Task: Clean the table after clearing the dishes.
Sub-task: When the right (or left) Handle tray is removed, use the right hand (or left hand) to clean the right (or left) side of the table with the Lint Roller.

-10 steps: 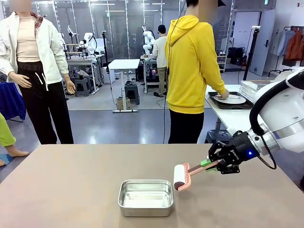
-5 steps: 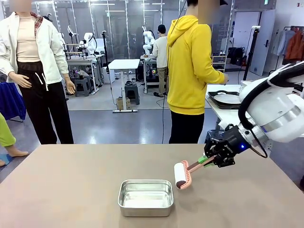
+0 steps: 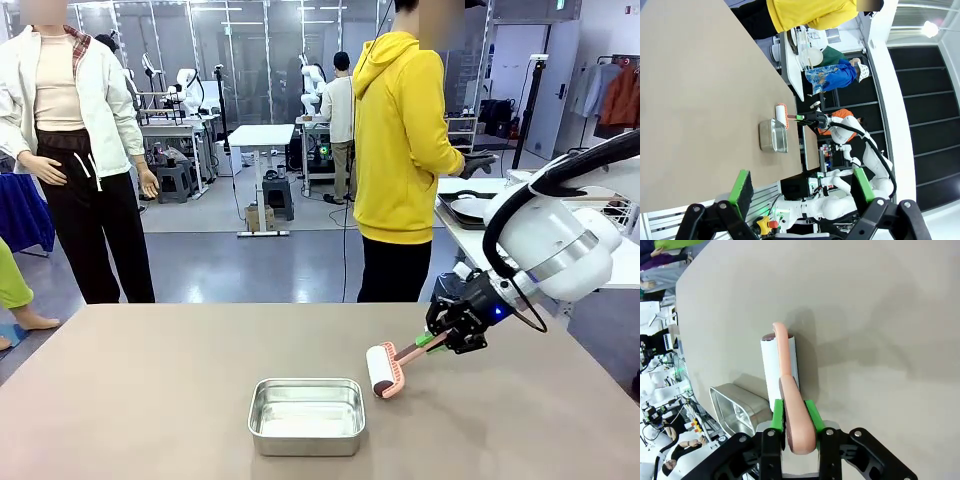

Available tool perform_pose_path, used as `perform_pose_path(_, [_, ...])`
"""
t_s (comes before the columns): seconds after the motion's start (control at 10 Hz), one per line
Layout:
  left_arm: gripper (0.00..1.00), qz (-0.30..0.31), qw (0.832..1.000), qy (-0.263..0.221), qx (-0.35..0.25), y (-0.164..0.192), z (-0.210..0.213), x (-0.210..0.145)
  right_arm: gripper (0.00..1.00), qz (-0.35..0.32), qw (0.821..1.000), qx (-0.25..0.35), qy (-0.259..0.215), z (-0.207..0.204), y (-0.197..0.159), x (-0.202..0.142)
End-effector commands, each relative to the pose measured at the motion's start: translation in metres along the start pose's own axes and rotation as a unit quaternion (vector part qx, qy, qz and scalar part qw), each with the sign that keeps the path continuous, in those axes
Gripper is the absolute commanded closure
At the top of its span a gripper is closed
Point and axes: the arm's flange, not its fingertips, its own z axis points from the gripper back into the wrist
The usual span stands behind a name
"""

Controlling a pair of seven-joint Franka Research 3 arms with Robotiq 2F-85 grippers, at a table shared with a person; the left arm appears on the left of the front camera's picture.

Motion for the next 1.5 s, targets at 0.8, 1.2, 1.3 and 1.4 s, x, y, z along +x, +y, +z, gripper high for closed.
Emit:
perform_pose_path(0.8, [0.00,-0.002,1.000,-0.004,-0.007,-0.002,0.001,0.001,0.78,-0.042,0.990,-0.064,-0.120,0.149,-0.174,-0.008])
perform_pose_path(1.2, [0.00,-0.002,1.000,-0.004,-0.007,-0.002,0.001,0.001,0.78,0.001,0.983,-0.100,-0.152,0.186,-0.157,-0.033])
perform_pose_path(1.3, [0.00,-0.002,1.000,-0.004,-0.007,-0.002,0.001,0.001,0.78,0.032,0.981,-0.104,-0.162,0.195,-0.130,-0.044])
perform_pose_path(1.4, [0.00,-0.002,1.000,-0.004,-0.007,-0.002,0.001,0.001,0.78,0.056,0.976,-0.123,-0.170,0.204,-0.104,-0.051])
